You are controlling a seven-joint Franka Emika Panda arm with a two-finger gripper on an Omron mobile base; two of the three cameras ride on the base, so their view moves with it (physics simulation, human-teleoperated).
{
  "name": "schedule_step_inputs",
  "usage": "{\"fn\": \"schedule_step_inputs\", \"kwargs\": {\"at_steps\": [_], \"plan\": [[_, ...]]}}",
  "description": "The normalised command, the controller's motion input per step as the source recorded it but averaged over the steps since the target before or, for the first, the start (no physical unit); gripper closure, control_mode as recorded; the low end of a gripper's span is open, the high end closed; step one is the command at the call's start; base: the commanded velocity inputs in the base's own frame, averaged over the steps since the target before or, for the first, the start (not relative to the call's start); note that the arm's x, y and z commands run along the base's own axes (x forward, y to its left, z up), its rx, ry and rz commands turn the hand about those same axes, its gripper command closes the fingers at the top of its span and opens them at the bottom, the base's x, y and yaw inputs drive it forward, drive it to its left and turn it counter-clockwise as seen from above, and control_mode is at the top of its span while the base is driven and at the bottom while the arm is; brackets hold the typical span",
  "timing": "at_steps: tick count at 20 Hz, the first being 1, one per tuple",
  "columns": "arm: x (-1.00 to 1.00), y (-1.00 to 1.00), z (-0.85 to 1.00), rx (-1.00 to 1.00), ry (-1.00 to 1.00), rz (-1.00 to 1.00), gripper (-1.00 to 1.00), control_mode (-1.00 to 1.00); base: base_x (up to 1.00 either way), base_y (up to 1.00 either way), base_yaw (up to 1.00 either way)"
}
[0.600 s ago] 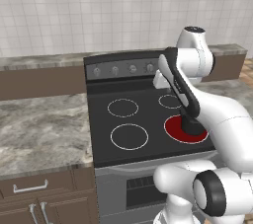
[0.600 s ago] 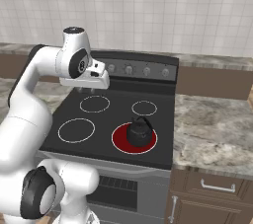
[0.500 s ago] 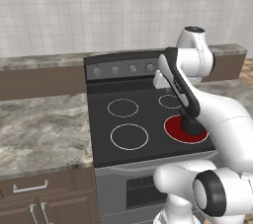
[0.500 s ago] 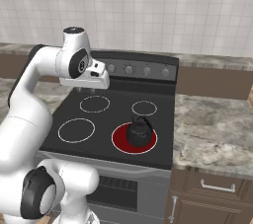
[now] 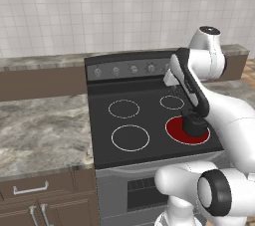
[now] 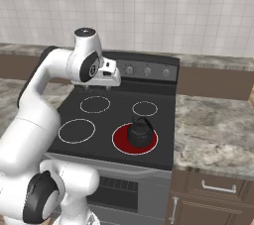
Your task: Lower the heat of the kettle.
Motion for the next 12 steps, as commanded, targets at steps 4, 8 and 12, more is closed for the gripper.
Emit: {"fn": "schedule_step_inputs", "kwargs": {"at_steps": [4,8,12], "plan": [[0.27,-0.65,0.11,0.00,-0.20,0.07,-1.00,-1.00,0.00,0.00,0.00],[0.35,-0.38,0.18,0.04,-0.05,0.03,-1.00,-1.00,0.00,0.00,0.00],[0.61,-0.33,0.21,0.09,0.04,-0.01,-1.00,-1.00,0.00,0.00,0.00]]}}
